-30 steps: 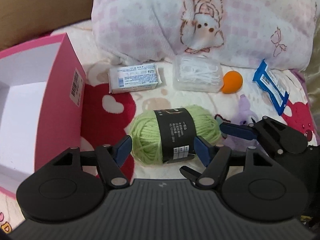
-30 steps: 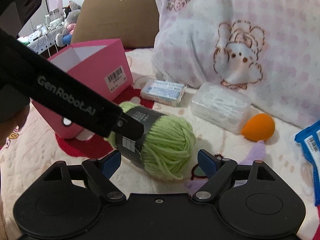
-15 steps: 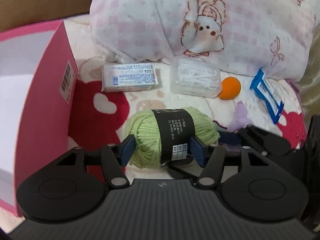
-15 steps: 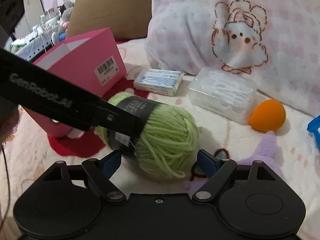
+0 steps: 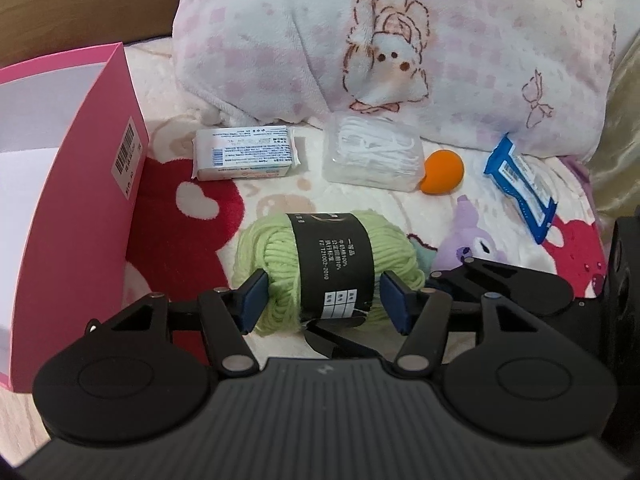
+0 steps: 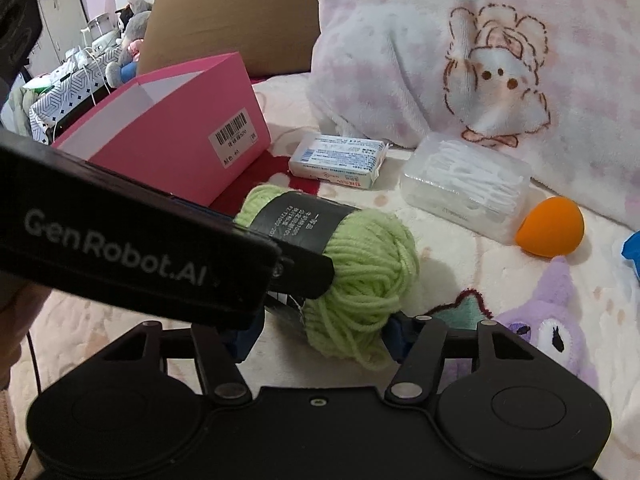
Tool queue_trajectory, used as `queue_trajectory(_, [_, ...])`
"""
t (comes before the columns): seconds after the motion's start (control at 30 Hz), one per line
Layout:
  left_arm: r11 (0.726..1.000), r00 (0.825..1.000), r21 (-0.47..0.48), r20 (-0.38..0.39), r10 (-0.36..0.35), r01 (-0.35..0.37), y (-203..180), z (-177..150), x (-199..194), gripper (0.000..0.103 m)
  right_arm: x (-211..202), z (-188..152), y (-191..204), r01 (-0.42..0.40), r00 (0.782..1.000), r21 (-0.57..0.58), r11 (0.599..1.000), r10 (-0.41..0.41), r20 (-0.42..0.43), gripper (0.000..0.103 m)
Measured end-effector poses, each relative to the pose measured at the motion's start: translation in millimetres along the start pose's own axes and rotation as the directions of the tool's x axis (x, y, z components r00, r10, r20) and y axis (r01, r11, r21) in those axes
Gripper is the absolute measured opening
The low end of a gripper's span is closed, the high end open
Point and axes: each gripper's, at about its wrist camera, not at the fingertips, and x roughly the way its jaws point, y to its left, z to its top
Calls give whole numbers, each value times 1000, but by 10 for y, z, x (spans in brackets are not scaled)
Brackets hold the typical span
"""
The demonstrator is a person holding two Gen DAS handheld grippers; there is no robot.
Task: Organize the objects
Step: 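Lift the green yarn skein with the left gripper toward the pink box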
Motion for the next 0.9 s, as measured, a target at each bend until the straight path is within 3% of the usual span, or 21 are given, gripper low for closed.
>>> queue_trajectory(0.27, [998, 998, -34, -24, -62, 62, 17, 28, -127, 58, -158, -39, 34, 2, 1000, 28, 1000, -3, 5, 66])
queue_trajectory(0.53, [995, 995, -59, -61, -79, 75, 7, 40, -247, 58, -313, -11, 73, -16, 1000, 84, 996, 17, -14, 68])
queue_trajectory(0.9, [994, 995, -83, -57, -76, 71, 12, -10, -460, 58, -539, 9, 224, -10, 1000, 61, 998, 10, 4, 68])
